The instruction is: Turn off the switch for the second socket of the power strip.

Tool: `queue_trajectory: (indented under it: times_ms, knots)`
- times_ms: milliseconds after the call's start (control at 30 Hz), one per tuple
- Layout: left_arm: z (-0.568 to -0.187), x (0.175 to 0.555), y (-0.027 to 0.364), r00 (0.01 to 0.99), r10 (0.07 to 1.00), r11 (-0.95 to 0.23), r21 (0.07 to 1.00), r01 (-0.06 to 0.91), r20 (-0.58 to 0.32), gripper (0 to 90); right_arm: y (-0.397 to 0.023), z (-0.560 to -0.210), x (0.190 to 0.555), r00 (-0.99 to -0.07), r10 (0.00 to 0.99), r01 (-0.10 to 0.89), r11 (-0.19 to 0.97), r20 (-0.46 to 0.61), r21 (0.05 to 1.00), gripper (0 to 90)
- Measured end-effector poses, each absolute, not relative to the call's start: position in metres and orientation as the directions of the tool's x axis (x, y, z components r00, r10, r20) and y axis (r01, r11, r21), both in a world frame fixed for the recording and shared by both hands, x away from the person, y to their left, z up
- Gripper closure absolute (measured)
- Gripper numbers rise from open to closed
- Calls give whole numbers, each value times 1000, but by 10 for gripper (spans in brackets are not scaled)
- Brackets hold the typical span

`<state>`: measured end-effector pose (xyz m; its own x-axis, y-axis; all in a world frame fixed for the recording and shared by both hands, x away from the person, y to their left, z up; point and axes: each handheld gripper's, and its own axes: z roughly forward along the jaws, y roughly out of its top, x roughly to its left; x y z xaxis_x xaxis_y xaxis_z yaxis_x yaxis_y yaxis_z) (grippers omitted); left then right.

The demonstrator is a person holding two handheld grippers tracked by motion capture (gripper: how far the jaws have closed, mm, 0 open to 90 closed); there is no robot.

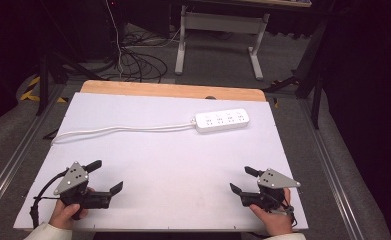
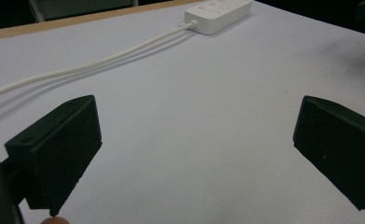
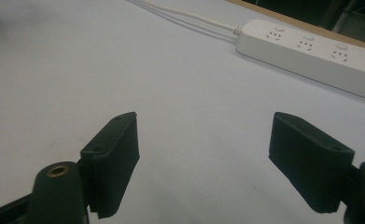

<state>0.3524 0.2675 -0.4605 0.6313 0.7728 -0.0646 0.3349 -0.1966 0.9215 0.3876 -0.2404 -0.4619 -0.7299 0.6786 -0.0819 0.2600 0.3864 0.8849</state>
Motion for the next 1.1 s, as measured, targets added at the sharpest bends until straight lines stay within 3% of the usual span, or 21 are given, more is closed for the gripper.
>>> queue_trajectory:
  times_ms: [833,900,1100]
  knots:
    - [-457,350,271,622,781,-186,930,317,-56,15,-235,-458,387,-733,673,252,408,-103,878,242]
    - [-456,350,271,616,786,-196,928,317,-44,16,-230,-453,388,-718,689,273,416,-104,867,299]
    - [-456,349,271,614,789,-221,926,307,-15,16,-218,-441,393,-712,692,304,452,-115,838,329]
